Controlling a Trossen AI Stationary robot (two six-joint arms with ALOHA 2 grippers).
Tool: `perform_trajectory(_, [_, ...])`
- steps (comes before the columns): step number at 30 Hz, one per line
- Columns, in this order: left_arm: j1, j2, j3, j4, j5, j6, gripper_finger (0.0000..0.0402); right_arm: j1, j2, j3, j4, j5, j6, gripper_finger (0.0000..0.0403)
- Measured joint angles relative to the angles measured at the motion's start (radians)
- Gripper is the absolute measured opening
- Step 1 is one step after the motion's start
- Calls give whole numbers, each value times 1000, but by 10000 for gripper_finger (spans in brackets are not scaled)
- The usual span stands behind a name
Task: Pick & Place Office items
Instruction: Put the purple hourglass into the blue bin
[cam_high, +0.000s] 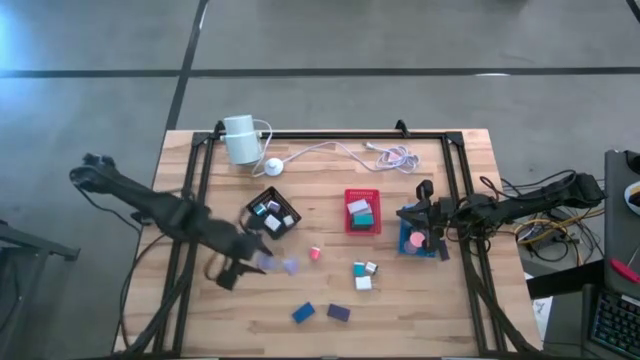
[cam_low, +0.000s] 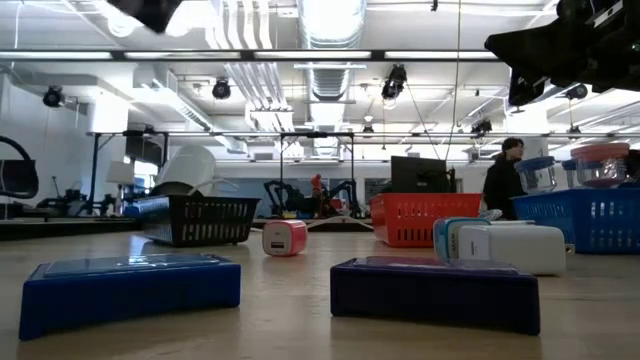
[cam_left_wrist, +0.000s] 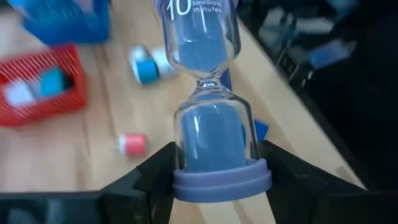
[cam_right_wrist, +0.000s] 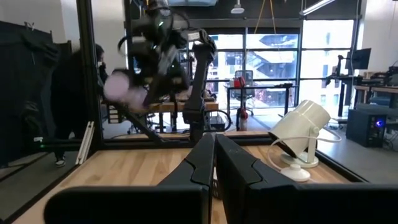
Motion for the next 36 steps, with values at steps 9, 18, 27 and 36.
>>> perform_trajectory(9, [51,-297,-26,-34,-1,62,198,0,0,0,-1,1,-1,12])
perform_trajectory(18, [68,-594,-321,94,-5,57,198,0,0,0,-4,2,1,12])
perform_trajectory(27, [69,-837,-539,207,-51,-78,198,0,0,0,-3,3,1,12])
perform_trajectory(36, [71,-724,-460,207,-163,-162,198,0,4,0,7,1,1,12])
